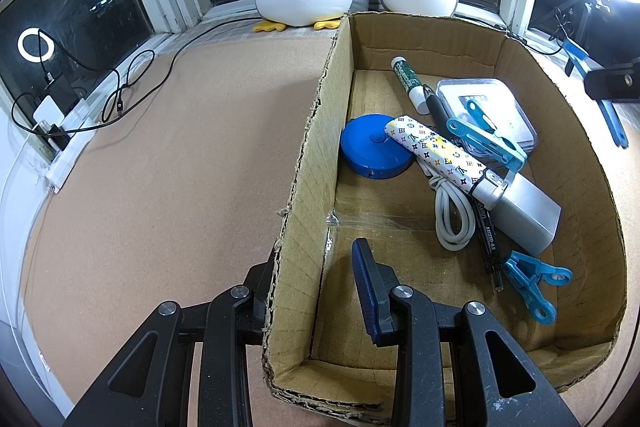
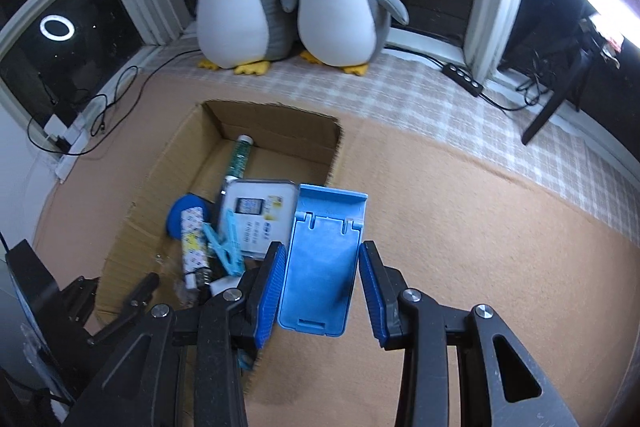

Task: Organize rigid objects
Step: 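Carry the light-blue phone stand with the right tool and release it into the box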

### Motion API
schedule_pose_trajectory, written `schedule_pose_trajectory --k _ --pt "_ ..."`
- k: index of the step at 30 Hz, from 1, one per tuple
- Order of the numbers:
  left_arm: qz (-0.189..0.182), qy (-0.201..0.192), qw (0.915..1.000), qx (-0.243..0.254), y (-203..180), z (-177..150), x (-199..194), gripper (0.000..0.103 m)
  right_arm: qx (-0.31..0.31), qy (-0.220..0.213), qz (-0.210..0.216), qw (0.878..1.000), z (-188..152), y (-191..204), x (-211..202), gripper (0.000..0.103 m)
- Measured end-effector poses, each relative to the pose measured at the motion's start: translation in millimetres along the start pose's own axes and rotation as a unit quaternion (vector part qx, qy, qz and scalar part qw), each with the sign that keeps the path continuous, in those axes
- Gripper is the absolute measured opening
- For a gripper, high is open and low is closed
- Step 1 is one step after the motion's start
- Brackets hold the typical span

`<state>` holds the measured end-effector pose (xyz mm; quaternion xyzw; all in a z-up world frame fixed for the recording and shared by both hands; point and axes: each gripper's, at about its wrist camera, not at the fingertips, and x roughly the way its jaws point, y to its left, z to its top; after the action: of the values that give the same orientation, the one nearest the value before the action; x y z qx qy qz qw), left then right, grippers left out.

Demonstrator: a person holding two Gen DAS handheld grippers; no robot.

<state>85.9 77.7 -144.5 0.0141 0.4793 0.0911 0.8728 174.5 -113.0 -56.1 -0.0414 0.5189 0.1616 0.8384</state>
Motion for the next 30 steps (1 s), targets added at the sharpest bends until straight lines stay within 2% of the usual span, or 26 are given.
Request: schedule_pose_trajectory --k 14,30 --pt "0.0 0.0 1.0 0.0 0 0 0 0.034 -0.029 -0.006 0.014 0.999 19 41 14 0.034" --pt "0.0 0.0 1.0 0.0 0 0 0 0.034 -0.039 0.01 -0.001 0.999 27 47 46 0.034"
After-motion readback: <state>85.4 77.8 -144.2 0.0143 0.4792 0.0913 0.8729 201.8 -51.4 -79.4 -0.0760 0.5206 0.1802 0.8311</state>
